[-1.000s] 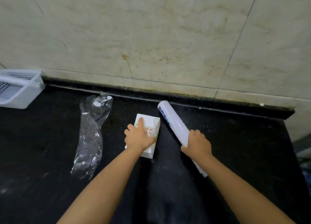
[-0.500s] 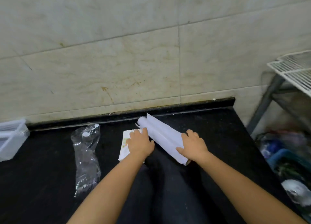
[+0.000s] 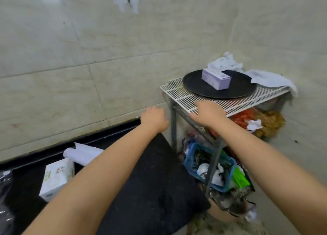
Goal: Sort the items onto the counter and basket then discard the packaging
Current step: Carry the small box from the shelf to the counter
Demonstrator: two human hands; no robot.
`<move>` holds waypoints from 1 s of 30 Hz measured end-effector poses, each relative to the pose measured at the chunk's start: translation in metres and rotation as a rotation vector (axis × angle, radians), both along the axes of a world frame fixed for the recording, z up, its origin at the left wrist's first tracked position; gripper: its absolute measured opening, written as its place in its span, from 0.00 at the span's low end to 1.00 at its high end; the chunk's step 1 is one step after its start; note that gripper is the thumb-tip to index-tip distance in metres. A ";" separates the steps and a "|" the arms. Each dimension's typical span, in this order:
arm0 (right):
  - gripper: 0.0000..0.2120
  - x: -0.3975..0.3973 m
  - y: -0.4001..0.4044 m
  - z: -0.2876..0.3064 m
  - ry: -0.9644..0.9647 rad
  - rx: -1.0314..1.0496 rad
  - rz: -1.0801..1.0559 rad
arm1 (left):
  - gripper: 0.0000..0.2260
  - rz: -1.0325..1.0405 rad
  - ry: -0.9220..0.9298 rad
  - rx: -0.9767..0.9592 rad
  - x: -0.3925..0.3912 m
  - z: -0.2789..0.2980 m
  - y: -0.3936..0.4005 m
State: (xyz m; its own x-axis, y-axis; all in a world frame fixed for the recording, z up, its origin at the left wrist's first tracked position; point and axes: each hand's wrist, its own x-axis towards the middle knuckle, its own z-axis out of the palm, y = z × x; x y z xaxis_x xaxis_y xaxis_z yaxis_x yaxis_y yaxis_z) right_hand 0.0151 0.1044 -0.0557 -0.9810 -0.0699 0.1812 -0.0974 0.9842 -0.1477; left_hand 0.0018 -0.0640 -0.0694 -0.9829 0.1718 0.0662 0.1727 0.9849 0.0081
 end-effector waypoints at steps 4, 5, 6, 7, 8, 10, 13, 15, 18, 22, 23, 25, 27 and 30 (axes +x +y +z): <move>0.20 -0.012 0.082 0.023 0.049 -0.050 -0.113 | 0.18 -0.067 0.031 0.048 -0.025 0.026 0.078; 0.20 -0.017 0.103 0.026 0.053 -0.054 -0.135 | 0.18 -0.076 0.025 0.047 -0.034 0.030 0.097; 0.20 -0.022 0.124 0.025 0.057 -0.056 -0.160 | 0.18 -0.074 0.022 0.050 -0.042 0.031 0.116; 0.20 -0.031 0.149 0.028 0.068 -0.055 -0.180 | 0.18 -0.063 0.033 0.058 -0.053 0.035 0.138; 0.20 -0.038 0.166 0.028 0.061 -0.061 -0.195 | 0.18 -0.056 0.031 0.065 -0.063 0.037 0.154; 0.22 -0.052 0.189 0.026 0.029 -0.106 -0.220 | 0.18 -0.037 0.019 0.067 -0.078 0.038 0.176; 0.22 -0.092 0.222 0.030 -0.005 -0.162 -0.204 | 0.20 0.028 0.019 0.079 -0.105 0.046 0.210; 0.22 -0.119 0.231 0.035 -0.027 -0.225 -0.179 | 0.21 0.064 0.018 0.064 -0.121 0.053 0.223; 0.21 -0.157 0.232 0.031 -0.030 -0.303 -0.143 | 0.19 0.109 0.024 0.034 -0.141 0.055 0.228; 0.22 -0.209 0.213 0.014 -0.100 -0.307 -0.124 | 0.18 0.118 0.057 0.034 -0.172 0.051 0.220; 0.28 -0.220 0.207 0.011 -0.117 -0.313 -0.140 | 0.18 0.108 0.069 0.028 -0.179 0.049 0.217; 0.35 -0.237 0.195 0.005 -0.138 -0.312 -0.186 | 0.18 0.089 0.071 0.006 -0.194 0.049 0.211; 0.35 -0.247 0.187 -0.001 -0.163 -0.283 -0.214 | 0.19 0.086 0.061 -0.005 -0.206 0.049 0.205; 0.32 -0.257 0.184 -0.008 -0.184 -0.322 -0.212 | 0.19 0.095 0.058 0.012 -0.223 0.050 0.201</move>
